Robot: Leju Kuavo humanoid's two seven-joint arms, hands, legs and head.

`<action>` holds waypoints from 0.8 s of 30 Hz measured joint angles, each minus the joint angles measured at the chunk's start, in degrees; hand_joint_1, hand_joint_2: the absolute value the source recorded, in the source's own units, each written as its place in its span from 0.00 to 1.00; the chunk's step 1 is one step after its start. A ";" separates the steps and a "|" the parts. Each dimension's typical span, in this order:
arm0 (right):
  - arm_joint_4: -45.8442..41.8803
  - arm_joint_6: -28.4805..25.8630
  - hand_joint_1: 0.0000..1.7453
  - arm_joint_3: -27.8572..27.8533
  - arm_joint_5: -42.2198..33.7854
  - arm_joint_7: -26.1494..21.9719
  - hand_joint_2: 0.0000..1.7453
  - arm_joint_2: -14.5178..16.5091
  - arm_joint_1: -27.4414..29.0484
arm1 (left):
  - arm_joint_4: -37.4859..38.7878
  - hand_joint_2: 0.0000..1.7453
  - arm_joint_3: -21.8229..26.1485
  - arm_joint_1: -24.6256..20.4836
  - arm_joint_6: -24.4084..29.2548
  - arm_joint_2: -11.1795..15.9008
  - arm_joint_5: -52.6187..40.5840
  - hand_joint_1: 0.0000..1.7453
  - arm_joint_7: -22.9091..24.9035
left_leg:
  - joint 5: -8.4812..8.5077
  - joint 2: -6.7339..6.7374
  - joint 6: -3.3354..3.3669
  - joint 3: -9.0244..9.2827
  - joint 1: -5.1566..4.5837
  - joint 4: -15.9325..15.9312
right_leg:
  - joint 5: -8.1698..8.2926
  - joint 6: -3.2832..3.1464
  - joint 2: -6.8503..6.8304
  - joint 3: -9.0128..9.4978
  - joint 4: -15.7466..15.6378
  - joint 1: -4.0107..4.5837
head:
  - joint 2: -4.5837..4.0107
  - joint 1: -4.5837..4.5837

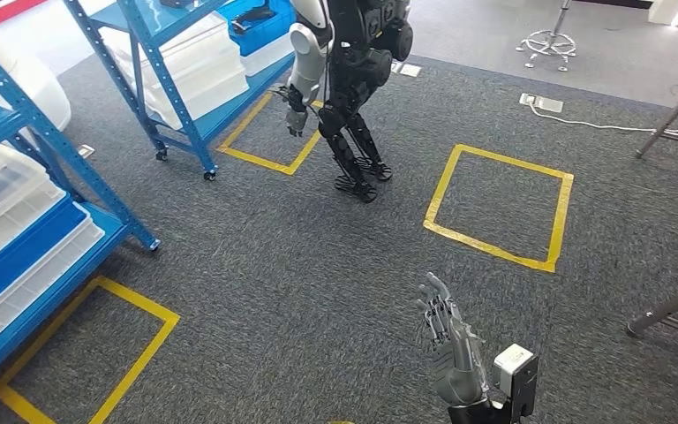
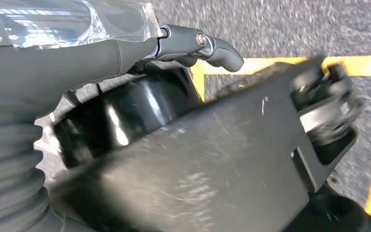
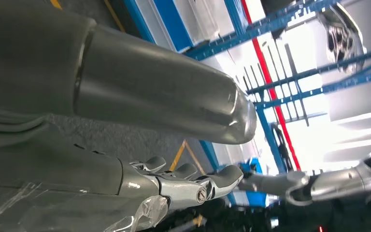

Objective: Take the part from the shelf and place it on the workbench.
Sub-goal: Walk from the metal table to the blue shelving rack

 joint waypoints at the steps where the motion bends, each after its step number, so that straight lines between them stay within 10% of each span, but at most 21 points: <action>1: 0.00 0.08 0.00 0.00 0.04 0.02 0.00 0.00 -0.03 | 0.00 1.00 -0.01 0.00 -0.08 -0.04 0.01 0.00 0.01 | 0.77 0.11 0.25 0.52 -0.08 -0.77 | -0.09 -0.11 -0.71 0.12 0.00 0.17 | 0.00 0.00; 4: -0.01 0.31 0.00 0.00 0.23 0.10 0.00 0.00 -0.18 | 0.00 1.00 -0.05 0.37 -0.18 -0.10 -0.05 0.00 0.08 | 5.82 3.28 1.63 6.62 -1.07 -12.58 | -0.43 -0.13 -2.66 0.66 0.00 0.55 | 0.00 -0.01; 7: -0.02 0.46 0.00 0.03 0.51 0.18 0.00 0.00 -0.23 | 0.00 1.00 -0.07 0.51 -0.19 -0.07 -0.06 0.00 0.10 | 6.82 5.27 2.50 8.58 -2.18 -17.68 | -0.63 0.29 -4.66 0.86 -0.11 0.73 | 0.00 0.01; 9: -0.05 0.61 0.00 0.09 0.59 0.22 0.00 0.06 -0.42 | -0.01 1.00 -0.07 0.72 -0.21 -0.10 -0.02 0.00 0.08 | 7.42 3.70 2.75 8.87 -1.99 -18.38 | -0.93 0.83 -5.05 1.24 -0.06 0.64 | 0.00 0.03; 11: -0.12 0.73 0.00 0.14 0.62 0.21 0.00 0.13 -0.59 | -0.01 1.00 -0.07 0.76 -0.29 -0.22 -0.01 0.00 0.06 | 8.16 2.17 2.97 9.52 -1.42 -19.33 | -2.75 1.44 -2.07 0.30 2.70 0.52 | 0.00 0.09; 15: -0.10 0.99 0.00 0.19 0.61 0.21 0.00 0.13 -0.20 | 0.00 1.00 -0.07 0.84 -0.60 -0.49 0.08 0.00 0.15 | 8.39 -0.94 3.05 9.66 -0.93 -19.49 | -7.54 2.16 1.94 -6.40 15.49 0.24 | -0.01 0.25; 20: -0.05 1.37 0.00 0.24 0.62 0.07 0.00 0.14 -0.09 | 0.00 1.00 -0.07 0.95 -0.78 -0.46 0.11 0.00 0.18 | 7.47 -4.95 1.65 9.55 -0.22 -18.23 | 0.09 3.16 5.28 -0.53 1.85 -0.85 | -0.01 0.35; 24: 0.00 1.86 0.00 0.39 0.65 -0.18 0.00 0.19 -0.24 | 0.00 1.00 -0.07 1.00 -0.92 -0.39 0.07 0.00 0.24 | 7.17 -6.35 0.74 8.73 -0.09 -17.79 | -0.01 1.34 4.46 0.12 0.30 -0.63 | 0.00 0.39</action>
